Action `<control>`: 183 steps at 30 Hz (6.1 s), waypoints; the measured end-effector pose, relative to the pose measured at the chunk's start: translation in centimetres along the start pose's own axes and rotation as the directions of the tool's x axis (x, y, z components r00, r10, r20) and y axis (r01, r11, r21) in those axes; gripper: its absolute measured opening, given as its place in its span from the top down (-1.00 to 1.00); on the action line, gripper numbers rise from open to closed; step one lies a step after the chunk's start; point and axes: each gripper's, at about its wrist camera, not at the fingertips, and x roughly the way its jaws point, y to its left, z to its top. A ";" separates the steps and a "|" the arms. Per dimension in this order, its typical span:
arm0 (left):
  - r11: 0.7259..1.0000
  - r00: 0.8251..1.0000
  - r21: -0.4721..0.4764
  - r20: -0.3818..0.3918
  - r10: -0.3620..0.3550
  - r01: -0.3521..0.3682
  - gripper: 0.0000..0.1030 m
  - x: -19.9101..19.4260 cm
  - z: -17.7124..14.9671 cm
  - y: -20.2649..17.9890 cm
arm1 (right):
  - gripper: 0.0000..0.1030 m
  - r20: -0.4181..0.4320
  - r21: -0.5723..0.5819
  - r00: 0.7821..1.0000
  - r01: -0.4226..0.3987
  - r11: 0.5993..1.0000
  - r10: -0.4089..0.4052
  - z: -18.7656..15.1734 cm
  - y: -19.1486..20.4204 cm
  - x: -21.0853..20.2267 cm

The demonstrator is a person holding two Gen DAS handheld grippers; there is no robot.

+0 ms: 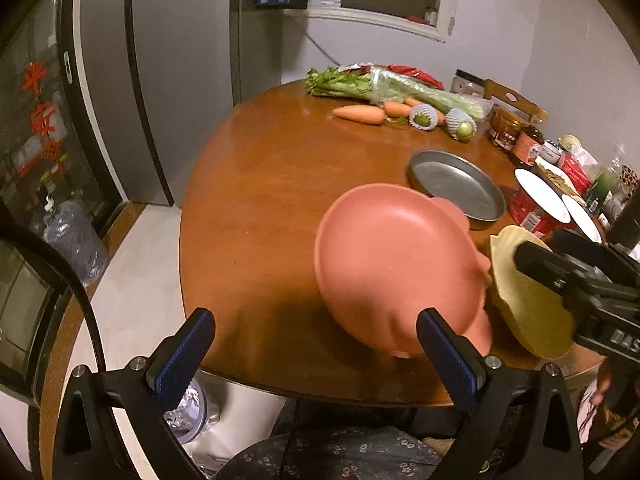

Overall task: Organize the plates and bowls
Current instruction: 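Move the left tool to the pink bear-shaped bowl rim and grasp it, then slide the pink bowl away from the shell plate with the left tool, release, then reach the left tool to the yellow shell plate rim and grasp it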

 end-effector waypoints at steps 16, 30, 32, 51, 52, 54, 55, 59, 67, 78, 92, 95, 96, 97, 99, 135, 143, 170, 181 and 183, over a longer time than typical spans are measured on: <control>0.998 0.995 -0.028 -0.079 -0.061 0.059 -0.62 3.3 0.6 0.0 | 0.02 -0.138 -0.093 0.990 -0.035 0.995 0.022 2.1 1.7 7.1; 0.995 0.989 0.019 -0.112 -0.098 0.101 -0.07 4.2 1.1 -1.5 | 0.52 -0.199 -0.093 0.978 -0.077 0.993 0.057 2.0 1.9 9.1; 0.993 0.987 0.022 -0.115 -0.112 0.116 0.13 4.3 1.2 -1.6 | 0.53 -0.198 -0.089 0.978 -0.086 0.992 0.068 2.1 2.0 9.0; 0.999 0.994 0.000 -0.097 -0.050 0.051 0.30 7.9 7.4 2.7 | 0.52 -0.216 -0.015 0.969 -0.128 0.992 0.122 2.3 4.8 10.2; 0.999 0.993 -0.003 -0.103 -0.052 0.052 0.30 8.3 7.6 2.8 | 0.52 -0.210 -0.012 0.970 -0.128 0.992 0.123 2.3 4.7 10.1; 0.999 0.993 0.005 -0.109 -0.051 0.052 0.30 8.9 7.9 2.7 | 0.50 -0.199 -0.006 0.972 -0.127 0.992 0.124 2.3 4.7 9.9; 0.999 0.993 0.006 -0.108 -0.051 0.052 0.30 9.1 8.0 2.6 | 0.50 -0.196 -0.002 0.973 -0.128 0.992 0.126 2.3 4.6 9.9; 0.998 0.992 0.004 -0.109 -0.063 0.064 0.30 9.7 8.3 2.7 | 0.49 -0.191 0.009 0.973 -0.131 0.991 0.130 2.4 4.5 9.7; 0.998 0.992 0.007 -0.111 -0.055 0.056 0.30 10.3 8.6 2.8 | 0.48 -0.190 0.009 0.974 -0.124 0.992 0.123 2.3 4.7 9.8; 1.000 0.998 0.013 -0.062 -0.015 0.016 -0.03 8.4 8.4 3.2 | 0.27 -0.167 0.038 0.982 -0.086 0.996 0.091 2.6 3.7 8.6; 0.999 0.997 0.052 0.076 -0.012 0.008 -0.25 2.2 8.5 1.2 | 0.06 -0.027 0.056 0.998 -0.053 0.997 0.054 3.4 2.4 3.3; 0.998 0.995 0.069 0.093 -0.016 0.010 -0.26 1.1 8.3 0.4 | 0.05 0.005 0.051 1.000 -0.029 0.998 0.029 3.2 2.2 1.9; 0.997 0.995 0.073 0.097 -0.018 0.011 -0.26 0.8 8.3 0.2 | 0.05 0.013 0.052 1.000 -0.026 0.998 0.025 3.2 2.1 1.5; 0.997 0.995 0.077 0.102 -0.021 0.013 -0.26 0.5 8.1 -0.1 | 0.05 0.019 0.053 1.000 -0.022 0.998 0.021 3.1 2.0 1.1; 0.996 0.993 0.088 0.113 -0.030 0.020 -0.26 -0.3 7.9 -0.9 | 0.04 0.037 0.059 0.999 -0.018 0.998 0.015 2.8 1.7 0.2; 0.949 0.987 0.279 0.018 -0.157 0.146 -0.34 -0.2 2.8 -13.1 | 0.01 0.063 0.155 0.995 0.066 0.986 -0.077 -5.2 -5.1 -8.6; 0.945 0.987 0.288 -0.012 -0.160 0.156 -0.37 0.6 2.2 -13.3 | 0.01 0.038 0.166 0.998 0.048 0.985 -0.055 -6.7 -5.0 -8.6; 0.929 0.984 0.327 -0.092 -0.150 0.172 -0.28 5.7 1.2 -15.7 | 0.13 -0.039 0.241 0.996 0.091 0.966 -0.084 -8.3 -7.3 -2.6; 0.930 0.980 0.311 -0.104 -0.172 0.197 0.00 5.9 1.0 -15.5 | 0.35 -0.033 0.193 0.996 0.091 0.977 -0.086 -8.1 -6.6 -2.0; 0.931 0.981 0.311 -0.094 -0.170 0.191 0.00 5.5 1.0 -15.3 | 0.36 -0.030 0.190 0.996 0.083 0.978 -0.079 -8.0 -6.4 -2.0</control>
